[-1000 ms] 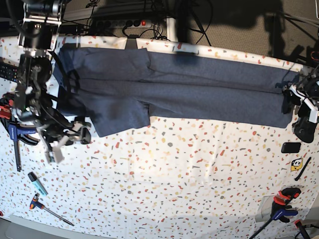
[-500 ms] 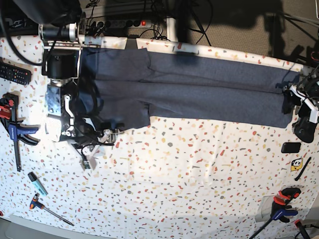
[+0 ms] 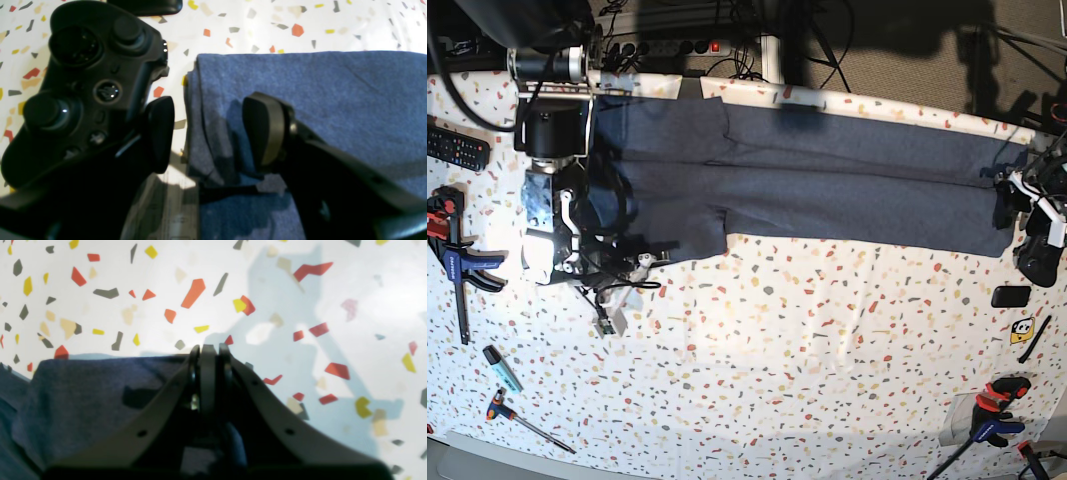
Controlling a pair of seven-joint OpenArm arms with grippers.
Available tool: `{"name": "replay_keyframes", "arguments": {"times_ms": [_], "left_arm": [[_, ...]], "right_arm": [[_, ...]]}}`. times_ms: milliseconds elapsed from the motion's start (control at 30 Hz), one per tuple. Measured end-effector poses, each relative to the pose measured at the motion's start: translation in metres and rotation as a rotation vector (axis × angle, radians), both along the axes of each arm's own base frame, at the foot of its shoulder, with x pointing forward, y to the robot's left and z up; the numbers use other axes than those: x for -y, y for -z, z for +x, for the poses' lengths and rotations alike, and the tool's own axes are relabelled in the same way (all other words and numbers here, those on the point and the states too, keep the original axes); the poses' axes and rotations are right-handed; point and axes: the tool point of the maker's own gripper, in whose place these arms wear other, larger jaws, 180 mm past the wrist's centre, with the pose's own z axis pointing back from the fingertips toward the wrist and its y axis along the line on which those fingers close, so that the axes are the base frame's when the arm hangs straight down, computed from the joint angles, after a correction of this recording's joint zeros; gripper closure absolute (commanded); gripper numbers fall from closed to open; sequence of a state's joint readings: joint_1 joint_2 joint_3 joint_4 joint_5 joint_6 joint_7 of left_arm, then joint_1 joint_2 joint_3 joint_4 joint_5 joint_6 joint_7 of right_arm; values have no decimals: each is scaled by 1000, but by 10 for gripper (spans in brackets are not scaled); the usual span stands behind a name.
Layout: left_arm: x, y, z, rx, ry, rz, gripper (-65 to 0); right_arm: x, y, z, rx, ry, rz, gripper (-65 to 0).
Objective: Fold the T-shirt properly
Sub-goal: 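Open the right gripper and lift it off the folded edge, then move the right gripper to grasp the folded shirt near its middle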
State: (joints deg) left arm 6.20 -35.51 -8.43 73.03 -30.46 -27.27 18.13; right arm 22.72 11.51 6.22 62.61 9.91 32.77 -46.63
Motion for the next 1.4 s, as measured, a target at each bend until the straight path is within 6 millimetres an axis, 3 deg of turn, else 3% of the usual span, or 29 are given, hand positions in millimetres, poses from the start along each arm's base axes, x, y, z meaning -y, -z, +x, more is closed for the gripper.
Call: {"name": "replay_keyframes", "arguments": {"times_ms": [200, 267, 400, 533, 633, 733, 1300, 1400], "left_arm": [[0, 0, 0, 2, 0, 0, -352], [0, 0, 0, 1, 0, 1, -352], [0, 0, 0, 0, 1, 0, -352], [0, 0, 0, 1, 0, 2, -352], [0, 0, 0, 2, 1, 0, -352], [0, 0, 0, 2, 1, 0, -352], [0, 0, 0, 1, 1, 1, -352], [0, 0, 0, 1, 0, 1, -352]], "right_arm": [[-26, -51, 0, 171, -127, -1, 0], [-41, -54, -18, 194, -180, -11, 0], [-81, -43, -72, 172, -317, -29, 0], [-124, -50, -115, 209, -442, 7, 0], [-145, -50, -145, 212, -491, 57, 0], [-152, -46, -160, 203, -501, 88, 0], [-147, -25, -187, 139, -498, 65, -1], [-151, -28, -188, 139, -496, 100, -176]]}}
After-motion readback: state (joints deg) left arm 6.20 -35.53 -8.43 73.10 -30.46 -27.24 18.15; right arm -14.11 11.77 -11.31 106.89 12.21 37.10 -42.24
